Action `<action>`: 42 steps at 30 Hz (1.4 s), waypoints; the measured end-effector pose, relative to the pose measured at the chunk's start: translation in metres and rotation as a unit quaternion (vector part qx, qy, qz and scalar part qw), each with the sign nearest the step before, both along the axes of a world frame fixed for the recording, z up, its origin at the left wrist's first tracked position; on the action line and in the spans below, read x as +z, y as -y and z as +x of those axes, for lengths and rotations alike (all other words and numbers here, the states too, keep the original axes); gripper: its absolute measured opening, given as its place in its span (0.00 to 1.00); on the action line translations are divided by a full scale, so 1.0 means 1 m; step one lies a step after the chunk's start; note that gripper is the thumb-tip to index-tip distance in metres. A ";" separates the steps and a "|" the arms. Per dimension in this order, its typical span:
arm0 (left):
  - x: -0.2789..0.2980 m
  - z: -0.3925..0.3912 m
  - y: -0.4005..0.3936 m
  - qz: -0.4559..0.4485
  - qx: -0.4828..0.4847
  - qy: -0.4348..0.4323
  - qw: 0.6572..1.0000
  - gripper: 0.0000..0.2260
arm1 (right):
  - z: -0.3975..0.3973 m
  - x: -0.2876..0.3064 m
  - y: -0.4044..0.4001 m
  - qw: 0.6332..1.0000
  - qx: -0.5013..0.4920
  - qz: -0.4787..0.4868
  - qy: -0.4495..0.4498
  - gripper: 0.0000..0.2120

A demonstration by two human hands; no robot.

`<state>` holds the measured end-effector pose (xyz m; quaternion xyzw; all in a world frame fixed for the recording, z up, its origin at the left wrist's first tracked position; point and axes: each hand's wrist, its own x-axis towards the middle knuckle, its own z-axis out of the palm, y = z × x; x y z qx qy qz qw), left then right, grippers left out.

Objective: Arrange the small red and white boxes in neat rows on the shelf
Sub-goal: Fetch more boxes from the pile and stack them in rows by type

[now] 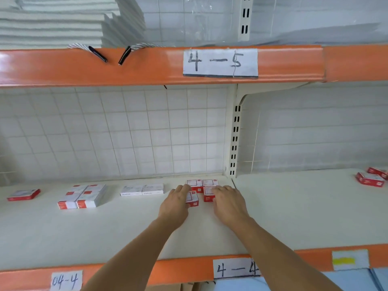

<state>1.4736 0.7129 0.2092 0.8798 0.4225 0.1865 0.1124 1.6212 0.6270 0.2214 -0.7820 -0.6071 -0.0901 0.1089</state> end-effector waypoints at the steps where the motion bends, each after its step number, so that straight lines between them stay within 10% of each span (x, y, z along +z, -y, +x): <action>1: -0.001 0.002 -0.003 0.007 -0.012 -0.003 1.000 0.19 | -0.001 0.001 -0.001 1.000 -0.010 -0.009 0.000 0.16; 28: -0.003 0.016 -0.018 0.115 -0.044 -0.017 0.992 0.15 | 0.008 0.001 -0.001 0.999 0.011 -0.007 -0.048 0.16; 38: 0.002 -0.006 0.009 0.101 -0.017 -0.009 0.995 0.17 | 0.040 -0.001 0.052 0.991 -0.043 -0.068 -0.104 0.35; 42: 0.002 -0.022 0.025 0.103 0.004 -0.006 0.995 0.16 | 0.035 -0.003 0.065 0.994 -0.047 -0.039 -0.092 0.24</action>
